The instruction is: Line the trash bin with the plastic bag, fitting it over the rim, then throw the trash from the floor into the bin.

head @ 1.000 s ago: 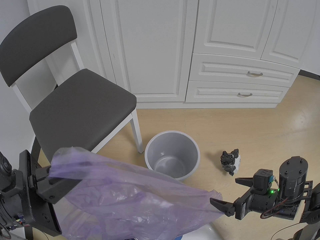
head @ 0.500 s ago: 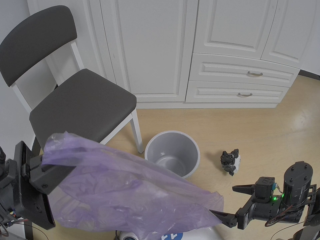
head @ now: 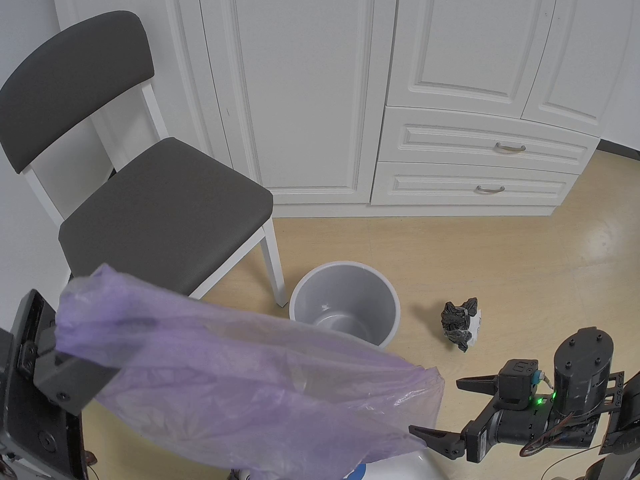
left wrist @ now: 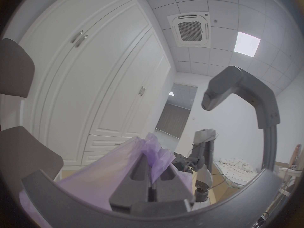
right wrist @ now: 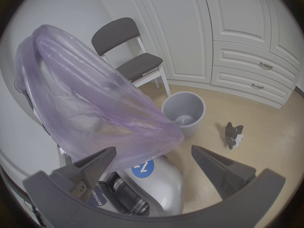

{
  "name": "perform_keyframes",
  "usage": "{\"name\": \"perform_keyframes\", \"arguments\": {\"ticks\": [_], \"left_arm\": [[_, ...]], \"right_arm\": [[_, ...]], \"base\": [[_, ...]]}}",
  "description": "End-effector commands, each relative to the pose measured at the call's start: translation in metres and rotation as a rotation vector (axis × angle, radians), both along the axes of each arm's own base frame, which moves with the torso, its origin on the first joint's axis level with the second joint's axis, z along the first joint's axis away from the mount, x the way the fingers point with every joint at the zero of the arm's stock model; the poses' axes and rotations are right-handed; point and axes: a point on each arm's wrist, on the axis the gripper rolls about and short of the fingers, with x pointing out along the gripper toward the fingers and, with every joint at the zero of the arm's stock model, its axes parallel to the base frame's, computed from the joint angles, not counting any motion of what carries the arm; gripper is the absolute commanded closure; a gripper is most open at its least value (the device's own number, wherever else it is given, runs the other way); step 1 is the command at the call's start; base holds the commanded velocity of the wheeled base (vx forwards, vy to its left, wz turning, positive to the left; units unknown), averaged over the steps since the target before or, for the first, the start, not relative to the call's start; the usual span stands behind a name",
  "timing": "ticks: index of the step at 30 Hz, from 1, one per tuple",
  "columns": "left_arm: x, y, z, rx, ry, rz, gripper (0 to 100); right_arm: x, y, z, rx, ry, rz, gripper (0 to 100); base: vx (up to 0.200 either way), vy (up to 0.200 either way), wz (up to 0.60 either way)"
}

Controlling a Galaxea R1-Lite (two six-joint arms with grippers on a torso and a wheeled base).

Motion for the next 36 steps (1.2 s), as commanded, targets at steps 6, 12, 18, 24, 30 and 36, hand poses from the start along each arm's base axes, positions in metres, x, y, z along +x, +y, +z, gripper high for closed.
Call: {"name": "perform_keyframes", "arguments": {"ticks": [6,12,18,24,30,36], "left_arm": [[-0.008,0.006,-0.013,0.015,-0.034,-0.118,100],[-0.01,0.007,-0.015,0.015,-0.044,-0.139,100],[-0.01,0.008,-0.014,0.008,-0.051,-0.137,100],[-0.011,0.009,-0.01,-0.008,-0.062,-0.136,100],[-0.012,0.01,-0.008,-0.024,-0.073,-0.136,100],[-0.012,0.011,-0.006,-0.059,-0.072,-0.145,100]], "right_arm": [[0.012,0.009,0.006,0.056,0.017,-0.063,0],[0.021,0.007,0.011,0.078,0.001,-0.118,0],[0.029,0.001,0.012,0.081,-0.004,-0.164,0],[0.029,0.001,0.006,0.063,0.02,-0.154,0],[0.027,0.001,0.004,0.087,0.065,-0.079,0],[0.027,0.002,0.003,0.131,0.11,-0.078,0]], "base": [[0.0,0.0,0.0],[0.0,0.0,0.0],[0.0,0.0,0.0],[0.0,0.0,0.0],[0.0,0.0,0.0],[0.0,0.0,0.0]]}}
